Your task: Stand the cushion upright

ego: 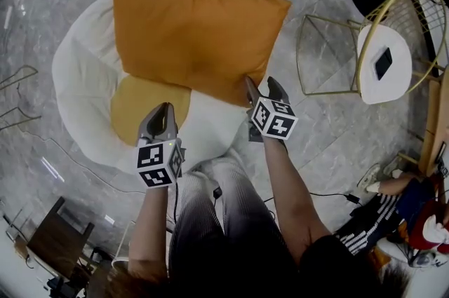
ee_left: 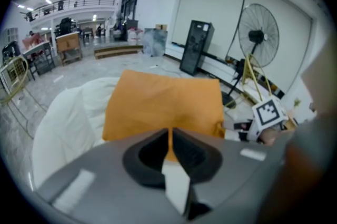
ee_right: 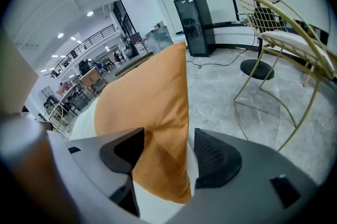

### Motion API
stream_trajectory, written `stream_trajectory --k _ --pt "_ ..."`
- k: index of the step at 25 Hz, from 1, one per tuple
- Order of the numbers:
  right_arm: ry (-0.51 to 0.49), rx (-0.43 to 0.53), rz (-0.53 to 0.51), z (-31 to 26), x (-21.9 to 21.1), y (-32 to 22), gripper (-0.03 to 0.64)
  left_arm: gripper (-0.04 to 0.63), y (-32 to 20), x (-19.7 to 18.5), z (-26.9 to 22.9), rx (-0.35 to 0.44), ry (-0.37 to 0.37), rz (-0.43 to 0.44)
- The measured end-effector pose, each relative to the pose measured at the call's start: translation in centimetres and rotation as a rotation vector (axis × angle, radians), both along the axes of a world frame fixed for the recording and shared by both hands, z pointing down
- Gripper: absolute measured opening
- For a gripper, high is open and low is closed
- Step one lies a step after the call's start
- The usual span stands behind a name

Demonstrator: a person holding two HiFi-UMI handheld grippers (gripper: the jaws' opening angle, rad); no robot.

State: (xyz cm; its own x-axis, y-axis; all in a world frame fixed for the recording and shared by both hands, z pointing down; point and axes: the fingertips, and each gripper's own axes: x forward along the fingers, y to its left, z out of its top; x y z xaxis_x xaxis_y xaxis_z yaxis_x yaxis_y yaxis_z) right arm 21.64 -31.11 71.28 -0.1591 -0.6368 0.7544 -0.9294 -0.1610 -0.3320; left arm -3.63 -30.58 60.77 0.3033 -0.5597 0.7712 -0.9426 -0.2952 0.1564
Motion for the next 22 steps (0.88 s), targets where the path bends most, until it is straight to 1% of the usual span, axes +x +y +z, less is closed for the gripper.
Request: stream_trajectory --k 3,7,8,10,11,14,18,22 --pt "0.027 0.02 0.016 -1.5 0.5 0.4 0.266 0.029 0.2 -0.2 -0.6 0.011 0.017 -0.011" --pt "0.041 0.052 0.014 -4.3 0.2 1.0 0.243 0.029 0.2 -0.9 -2.3 0.031 0.028 -0.02" --pt "0.041 0.066 0.011 -5.2 -0.2 1.1 0.231 0.029 0.2 -1.2 -2.9 0.039 0.033 -0.026" --pt "0.032 0.11 0.019 -7.5 -0.9 1.2 0.164 0.029 0.3 -1.9 -4.0 0.051 0.043 -0.032" --pt "0.026 0.135 0.025 -8.9 -1.3 1.2 0.141 0.028 0.4 -2.2 -4.6 0.055 0.046 -0.033" --pt "0.01 0.192 0.03 -12.6 -2.7 1.6 0.106 0.028 0.8 -3.0 -6.4 0.072 0.052 -0.028" --pt "-0.022 0.233 0.006 -16.5 -4.8 2.1 0.062 0.026 1.2 -4.1 -9.2 0.102 0.071 -0.036" --pt "-0.006 0.273 -0.01 -20.0 -5.7 2.6 0.034 0.025 1.9 -4.9 -12.0 0.133 0.089 -0.023"
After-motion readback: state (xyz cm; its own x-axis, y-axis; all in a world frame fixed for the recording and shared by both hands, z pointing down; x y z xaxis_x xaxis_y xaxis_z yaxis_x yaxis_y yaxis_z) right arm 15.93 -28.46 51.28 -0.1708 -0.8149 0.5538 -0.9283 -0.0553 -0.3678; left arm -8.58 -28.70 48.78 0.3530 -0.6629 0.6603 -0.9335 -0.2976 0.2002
